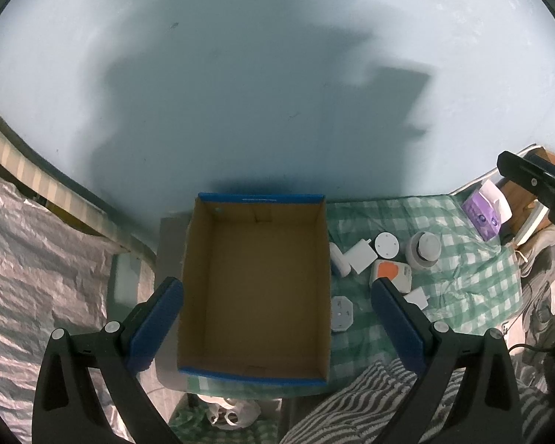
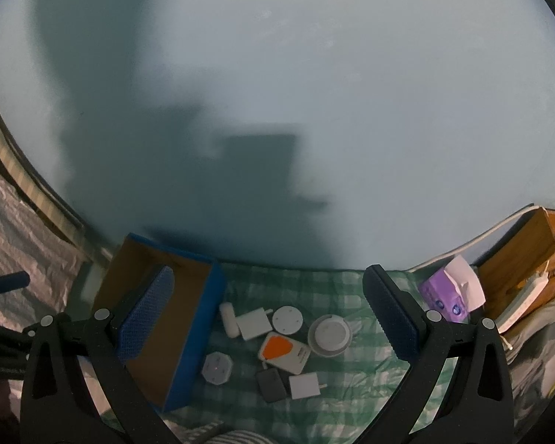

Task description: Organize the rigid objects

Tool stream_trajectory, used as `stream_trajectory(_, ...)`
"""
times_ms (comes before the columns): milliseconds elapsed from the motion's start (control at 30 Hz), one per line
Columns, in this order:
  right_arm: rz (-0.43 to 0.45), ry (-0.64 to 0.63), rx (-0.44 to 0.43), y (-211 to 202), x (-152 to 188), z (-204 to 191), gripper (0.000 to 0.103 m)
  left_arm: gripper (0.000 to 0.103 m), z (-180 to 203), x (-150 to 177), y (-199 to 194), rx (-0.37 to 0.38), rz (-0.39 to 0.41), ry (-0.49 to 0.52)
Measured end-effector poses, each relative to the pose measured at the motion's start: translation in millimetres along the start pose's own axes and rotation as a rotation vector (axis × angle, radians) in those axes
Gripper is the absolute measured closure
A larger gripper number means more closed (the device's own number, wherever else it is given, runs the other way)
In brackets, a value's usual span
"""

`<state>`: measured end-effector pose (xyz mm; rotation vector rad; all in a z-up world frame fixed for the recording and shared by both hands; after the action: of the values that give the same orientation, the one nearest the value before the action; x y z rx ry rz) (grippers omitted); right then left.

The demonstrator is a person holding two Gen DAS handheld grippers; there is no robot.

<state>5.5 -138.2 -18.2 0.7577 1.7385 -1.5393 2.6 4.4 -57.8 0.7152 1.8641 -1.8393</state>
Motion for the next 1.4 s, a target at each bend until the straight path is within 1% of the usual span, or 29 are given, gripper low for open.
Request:
stream_trajectory(333,-0.004,-0.001,-0.003,1.7,-0.7,-0.8,0.002,0.001,-2.9,-0.5,2.3,-0.007,-0.013,-0.010)
stream_trajectory(600,-0.011,-0.001,-0.003,3.6,-0.5,-0.7,0.002,0.001,-12.4,4.0,7.1,-0.033,-0.031,-0.027)
stream_trajectory(833,-0.019,-0.007,0.000,5.3,3.7,0.1,0.002,0.001,-26.1,11.7,12.4,-0.060,-0.054,-0.021)
stream_trajectory(1067,-0.058,0.004,-0.010,17.9,14.0,5.3,0.002,0.001,-55.2,29.0,28.3,-0.081,-0.110,-0.046)
stream_trajectory(1133,-0.067,0.012,-0.022,22.8,17.7,8.7,0.002,0.001,-66.4,34.5,35.1,-0.107,-0.134,-0.044)
stream_trajectory(1267,-0.118,0.012,-0.041,38.9,37.1,19.6,0.002,0.001,-96.0,50.3,54.9,-0.178,-0.188,-0.038)
stream_trajectory(1400,-0.173,-0.004,-0.047,53.6,56.7,30.4,0.002,0.001,-120.5,67.6,73.7,-0.211,-0.245,-0.047)
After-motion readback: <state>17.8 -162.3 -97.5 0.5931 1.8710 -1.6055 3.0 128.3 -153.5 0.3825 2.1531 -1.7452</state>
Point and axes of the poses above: each gripper's, at about its wrist camera, not at the fingertips, and y roughly the way its jaws point, z to its right, x to its underside, the point moved 5 cm from there along y, roughly the way its jaws point, and after that the axes turned 12 degrees about z, right-handed, at the moved point
